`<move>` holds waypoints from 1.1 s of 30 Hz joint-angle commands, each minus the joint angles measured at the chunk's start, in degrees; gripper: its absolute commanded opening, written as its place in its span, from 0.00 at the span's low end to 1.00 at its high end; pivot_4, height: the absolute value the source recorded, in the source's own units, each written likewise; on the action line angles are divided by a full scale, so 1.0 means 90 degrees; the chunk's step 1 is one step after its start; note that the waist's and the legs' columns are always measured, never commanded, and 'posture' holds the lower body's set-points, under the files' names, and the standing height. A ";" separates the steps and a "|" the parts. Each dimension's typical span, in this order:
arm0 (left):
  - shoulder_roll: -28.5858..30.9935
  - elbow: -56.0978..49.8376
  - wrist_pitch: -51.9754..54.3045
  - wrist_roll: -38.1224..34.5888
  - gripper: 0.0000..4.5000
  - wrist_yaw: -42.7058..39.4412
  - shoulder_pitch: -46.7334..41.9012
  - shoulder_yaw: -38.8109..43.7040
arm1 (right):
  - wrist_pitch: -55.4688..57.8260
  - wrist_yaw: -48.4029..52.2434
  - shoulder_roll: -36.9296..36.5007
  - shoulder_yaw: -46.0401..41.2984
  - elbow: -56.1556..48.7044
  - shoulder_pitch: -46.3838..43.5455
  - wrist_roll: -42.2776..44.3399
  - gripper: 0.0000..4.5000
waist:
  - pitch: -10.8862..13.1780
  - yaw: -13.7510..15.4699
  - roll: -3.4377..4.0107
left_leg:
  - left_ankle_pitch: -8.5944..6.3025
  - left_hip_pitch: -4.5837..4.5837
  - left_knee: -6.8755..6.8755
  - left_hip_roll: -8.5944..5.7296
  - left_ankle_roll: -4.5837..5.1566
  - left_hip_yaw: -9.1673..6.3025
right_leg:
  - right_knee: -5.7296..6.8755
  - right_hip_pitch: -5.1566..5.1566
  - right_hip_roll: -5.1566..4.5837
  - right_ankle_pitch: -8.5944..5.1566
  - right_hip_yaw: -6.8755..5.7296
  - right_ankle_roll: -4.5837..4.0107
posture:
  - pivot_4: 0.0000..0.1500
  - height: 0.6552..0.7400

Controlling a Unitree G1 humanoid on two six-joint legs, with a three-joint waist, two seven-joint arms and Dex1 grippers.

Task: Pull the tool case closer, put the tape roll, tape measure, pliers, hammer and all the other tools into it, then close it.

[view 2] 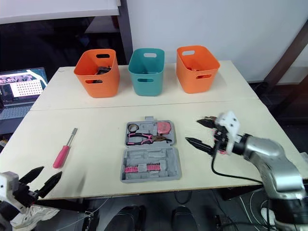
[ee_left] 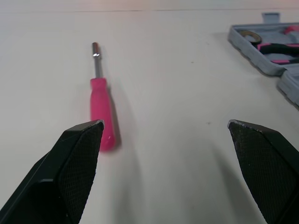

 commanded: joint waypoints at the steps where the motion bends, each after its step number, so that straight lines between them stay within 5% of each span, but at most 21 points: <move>1: -0.0269 -0.0583 -0.0161 -0.0131 0.99 0.0357 0.0256 0.0220 | 0.0231 0.0270 -0.0018 0.0548 0.0000 -0.0637 -0.0064 1.00 | 0.0002 0.0040 -0.0003 | -0.0001 -0.0003 0.0001 -0.0001 0.0002 0.0001 | -0.0004 -0.0001 -0.0001 0.0000 0.0000 0.0000 | 1.00 0.92; 11: -0.1032 -0.1561 -0.0198 -0.0107 0.99 0.1085 0.0847 0.0153 | 0.0265 0.0908 0.0283 0.1281 0.0166 -0.1705 0.0016 1.00 | 0.0012 0.0106 -0.0021 | -0.0006 -0.0032 0.0011 -0.0003 0.0010 0.0002 | -0.0017 -0.0008 0.0001 0.0004 -0.0008 0.0001 | 1.00 0.92; 20: -0.0241 -0.1773 0.0273 -0.0064 0.99 0.0928 0.0332 -0.0172 | 0.0328 0.0680 0.0363 0.1090 0.0180 -0.1627 -0.0045 1.00 | 0.0012 0.0132 -0.0021 | -0.0006 -0.0036 0.0014 -0.0002 0.0010 -0.0002 | -0.0015 -0.0019 0.0005 0.0005 -0.0014 0.0000 | 1.00 0.92; 29: 0.2386 -0.1684 0.2297 -0.0761 0.99 -0.0556 -0.3003 -0.1786 | 0.0781 -0.0730 0.0042 -0.0449 -0.1367 0.0117 -0.0062 1.00 | 0.0011 0.0251 -0.0017 | 0.0005 -0.0037 0.0021 -0.0007 0.0024 0.0004 | 0.0008 -0.0027 0.0014 0.0010 -0.0004 0.0002 | 1.00 0.92; 33: 0.2639 -0.1346 0.2895 -0.0796 0.99 -0.1254 -0.4884 -0.2873 | 0.1021 -0.1712 0.0252 -0.1169 -0.2182 0.1006 -0.0229 1.00 | 0.0013 0.0267 -0.0015 | 0.0010 -0.0037 0.0017 -0.0006 0.0019 0.0005 | 0.0017 -0.0030 0.0020 0.0020 -0.0003 0.0017 | 1.00 0.92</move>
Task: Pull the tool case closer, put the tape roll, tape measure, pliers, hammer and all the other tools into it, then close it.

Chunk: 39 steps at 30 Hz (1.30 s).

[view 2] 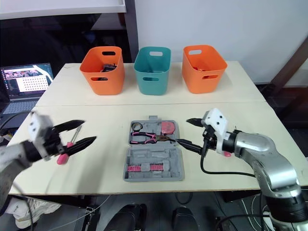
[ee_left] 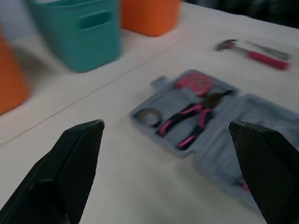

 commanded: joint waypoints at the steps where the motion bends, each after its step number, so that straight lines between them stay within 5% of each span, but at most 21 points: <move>1: 0.0126 0.0205 0.0429 -0.0086 0.99 -0.0633 -0.1173 -0.0779 | 0.0221 -0.0791 0.0135 -0.0764 -0.0884 0.0566 -0.0050 1.00 | 0.0000 0.0007 0.0001 | 0.0002 0.0001 0.0000 0.0000 -0.0002 -0.0001 | 0.0003 0.0000 0.0000 0.0001 0.0000 0.0002 | 1.00 0.92; 9: -0.0494 0.1174 0.0711 0.0236 0.99 -0.1800 -0.3114 -0.2206 | 0.1281 -0.1868 0.0917 -0.2724 -0.1908 0.2391 0.0628 1.00 | 0.0002 0.0004 0.0001 | 0.0004 0.0006 -0.0001 -0.0002 0.0001 0.0003 | 0.0002 0.0008 0.0000 0.0003 0.0003 0.0005 | 1.00 0.92; 19: -0.0996 0.1703 0.0513 0.0682 0.99 -0.2497 -0.3761 -0.2753 | 0.1366 -0.2526 0.1234 -0.3513 -0.1850 0.3314 0.0477 1.00 | 0.0001 -0.0045 0.0002 | 0.0004 0.0015 0.0004 0.0000 0.0003 0.0004 | 0.0001 0.0019 0.0001 0.0002 0.0003 0.0005 | 1.00 0.92; 25: -0.0994 0.1524 0.0542 0.0900 0.99 -0.2450 -0.3810 -0.2687 | 0.1572 -0.2938 0.0830 -0.2860 -0.0985 0.2585 0.0038 1.00 | 0.0002 -0.0082 0.0001 | 0.0005 0.0016 0.0006 0.0000 0.0004 0.0004 | 0.0002 0.0021 0.0000 0.0002 0.0004 0.0004 | 1.00 0.92; 39: -0.0435 0.0120 0.1262 0.0693 0.99 -0.1421 -0.2596 -0.1881 | 0.1493 -0.2895 0.0350 -0.1471 0.3778 -0.0766 -0.0642 1.00 | 0.0007 -0.0187 0.0008 | 0.0007 0.0022 0.0004 -0.0003 0.0005 0.0005 | 0.0012 0.0026 0.0006 0.0005 0.0002 0.0009 | 1.00 0.92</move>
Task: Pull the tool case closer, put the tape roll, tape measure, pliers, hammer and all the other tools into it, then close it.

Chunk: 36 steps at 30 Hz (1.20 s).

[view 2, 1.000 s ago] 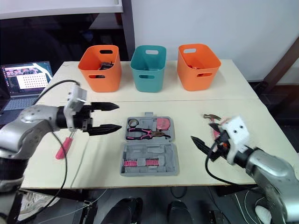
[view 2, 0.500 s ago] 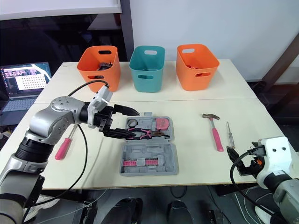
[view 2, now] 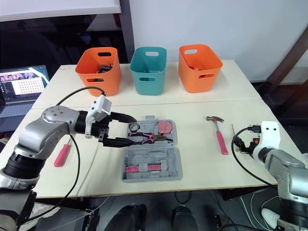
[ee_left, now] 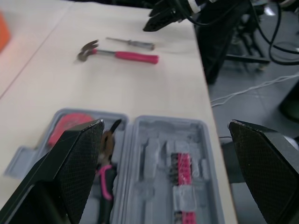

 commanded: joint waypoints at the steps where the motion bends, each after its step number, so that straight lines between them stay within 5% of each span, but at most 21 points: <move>1: 0.0135 -0.0460 0.0190 -0.0193 0.99 0.0285 0.0213 0.0391 | -0.0413 0.0181 -0.0100 0.0177 0.0708 -0.0458 -0.0193 1.00 | 0.0000 0.0005 0.0000 | 0.0000 0.0000 0.0001 -0.0002 0.0000 0.0001 | 0.0000 0.0001 -0.0001 0.0000 0.0000 0.0001 | 1.00 0.92; 17: 0.0418 -0.1209 0.0644 -0.0479 0.99 0.0983 0.0883 0.0829 | -0.1668 0.0483 -0.0014 0.0910 0.3529 -0.1844 -0.0881 1.00 | 0.0000 -0.0051 0.0003 | 0.0001 0.0006 0.0003 -0.0002 -0.0001 0.0004 | 0.0002 0.0005 0.0009 0.0004 0.0000 0.0006 | 1.00 0.92; 21: 0.0440 -0.1278 0.0709 -0.0503 1.00 0.1081 0.0922 0.0837 | -0.1836 0.0622 0.0013 0.0995 0.3884 -0.1946 -0.0933 0.74 | 0.0000 -0.0119 0.0003 | 0.0001 0.0009 0.0004 -0.0003 -0.0001 0.0004 | 0.0001 0.0009 0.0009 0.0005 0.0000 0.0006 | 1.00 0.92; 27: 0.0427 -0.1297 0.0718 -0.0529 1.00 0.1183 0.0927 0.0771 | -0.2136 0.0777 0.0024 0.1094 0.4282 -0.2054 -0.1116 0.06 | 0.0000 -0.0164 0.0003 | 0.0001 0.0036 -0.0002 0.0000 -0.0001 0.0005 | 0.0002 0.0032 0.0015 0.0005 0.0001 0.0008 | 1.00 0.92; 36: 0.0366 -0.1175 0.0623 -0.0502 1.00 0.1165 0.0867 0.0605 | -0.1143 0.1022 -0.0347 0.1025 0.2140 -0.1442 -0.0969 0.01 | 0.0003 -0.0124 0.0013 | 0.0000 0.0039 0.0000 0.0000 -0.0001 0.0002 | 0.0001 0.0037 0.0017 0.0005 0.0003 0.0007 | 1.00 0.92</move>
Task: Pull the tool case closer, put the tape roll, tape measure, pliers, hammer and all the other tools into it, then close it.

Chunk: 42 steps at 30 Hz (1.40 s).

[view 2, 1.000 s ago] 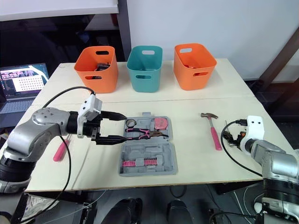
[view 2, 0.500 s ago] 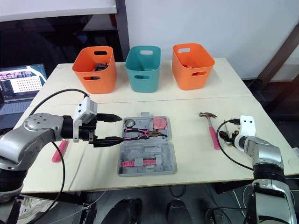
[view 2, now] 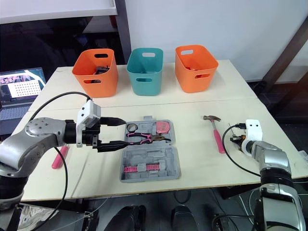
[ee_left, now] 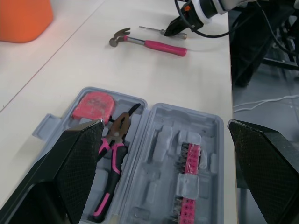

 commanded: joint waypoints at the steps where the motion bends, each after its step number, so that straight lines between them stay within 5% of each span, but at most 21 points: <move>1: 0.0013 -0.0032 -0.0071 -0.0021 1.00 -0.0042 -0.0096 0.0003 | 0.0737 0.0135 -0.0275 -0.0165 -0.1431 0.0141 0.0280 0.01 | 0.0001 0.0008 0.0005 | 0.0000 0.0000 0.0000 -0.0001 0.0000 0.0000 | 0.0000 0.0000 -0.0001 0.0000 0.0001 0.0000 | 1.00 0.92; 11: -0.0073 0.0120 -0.0238 0.0065 1.00 -0.0105 -0.0115 -0.0121 | 0.3320 -0.0651 0.0777 0.0245 -0.5104 0.0679 0.0994 0.01 | 0.0002 0.0027 0.0004 | -0.0001 -0.0004 -0.0003 0.0002 -0.0001 -0.0007 | -0.0001 -0.0007 -0.0017 0.0000 0.0003 0.0000 | 1.00 0.92; 27: -0.0016 0.0004 -0.0314 0.0099 1.00 -0.0011 0.0212 0.0026 | 0.3840 -0.1496 0.1895 0.0632 -0.5088 0.1277 0.0749 0.01 | 0.0002 0.0005 0.0004 | -0.0001 -0.0008 -0.0006 -0.0005 -0.0001 -0.0004 | 0.0000 -0.0018 -0.0017 0.0000 0.0003 0.0000 | 1.00 0.92; 36: -0.0024 0.0016 -0.0311 0.0064 1.00 -0.0003 0.0285 0.0086 | 0.3848 -0.0965 0.1317 0.0445 -0.5635 0.1174 0.1056 0.98 | 0.0002 0.0028 0.0005 | -0.0001 -0.0009 -0.0006 -0.0007 0.0000 -0.0003 | 0.0000 -0.0018 -0.0015 0.0000 0.0001 0.0000 | 1.00 0.92; 42: -0.0119 0.0150 -0.0686 0.0098 1.00 -0.0011 0.0787 0.0326 | 0.1942 0.1150 -0.0742 0.1545 -0.5438 0.0625 0.0729 0.99 | 0.0006 -0.0029 0.0009 | -0.0002 -0.0009 -0.0004 -0.0005 0.0001 0.0005 | -0.0002 -0.0016 -0.0017 -0.0001 -0.0002 0.0000 | 1.00 0.92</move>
